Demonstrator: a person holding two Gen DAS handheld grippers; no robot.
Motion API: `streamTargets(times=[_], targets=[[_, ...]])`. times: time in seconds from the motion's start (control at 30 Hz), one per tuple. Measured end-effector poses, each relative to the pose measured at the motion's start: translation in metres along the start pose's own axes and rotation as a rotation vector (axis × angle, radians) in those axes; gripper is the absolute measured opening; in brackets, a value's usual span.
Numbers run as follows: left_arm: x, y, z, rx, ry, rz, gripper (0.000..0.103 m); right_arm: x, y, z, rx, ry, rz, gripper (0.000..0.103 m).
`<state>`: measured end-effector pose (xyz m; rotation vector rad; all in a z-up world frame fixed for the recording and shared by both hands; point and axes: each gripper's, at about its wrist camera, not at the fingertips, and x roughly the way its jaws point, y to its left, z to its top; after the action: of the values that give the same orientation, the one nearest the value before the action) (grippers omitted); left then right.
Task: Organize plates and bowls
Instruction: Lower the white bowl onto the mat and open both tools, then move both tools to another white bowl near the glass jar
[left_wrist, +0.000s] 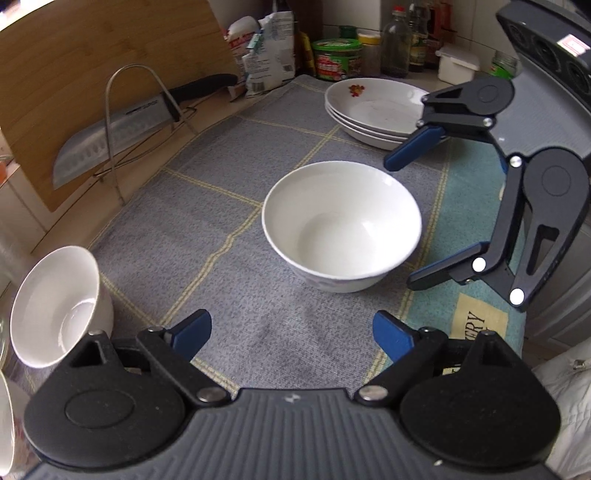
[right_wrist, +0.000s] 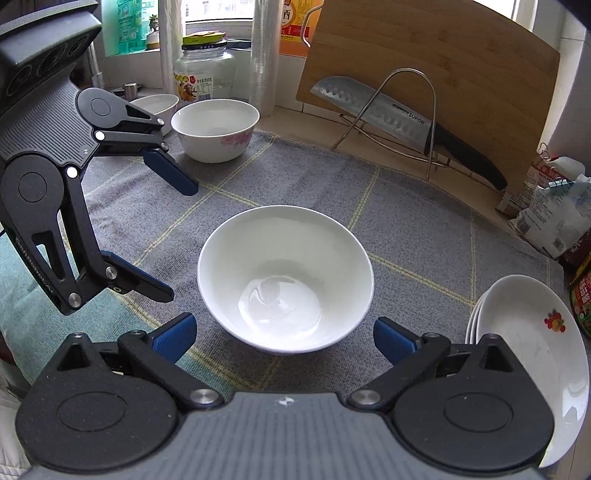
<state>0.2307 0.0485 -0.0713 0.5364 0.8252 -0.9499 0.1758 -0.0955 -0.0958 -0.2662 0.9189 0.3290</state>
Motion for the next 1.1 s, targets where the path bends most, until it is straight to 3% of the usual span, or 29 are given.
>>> streamTargets(times=[0.17,0.37,0.57,0.93,1.1], targets=[[-0.011,0.007,-0.001,-0.173,-0.03,0.042,0.094,-0.007,-0.001,-0.003,0.036,-0.023,-0.026,0.103],[-0.027,0.02,-0.006,-0.376,-0.056,0.155,0.094,-0.011,0.0,0.002,0.03,-0.061,-0.017,0.103],[-0.046,0.035,-0.022,-0.49,-0.065,0.232,0.096,-0.01,0.013,0.022,0.013,-0.095,-0.011,0.103],[-0.073,0.088,-0.052,-0.479,-0.064,0.226,0.096,0.011,0.064,0.072,0.004,-0.117,-0.051,0.103],[-0.075,0.103,-0.056,-0.324,-0.025,0.219,0.096,0.03,0.081,0.09,-0.028,-0.103,-0.049,0.103]])
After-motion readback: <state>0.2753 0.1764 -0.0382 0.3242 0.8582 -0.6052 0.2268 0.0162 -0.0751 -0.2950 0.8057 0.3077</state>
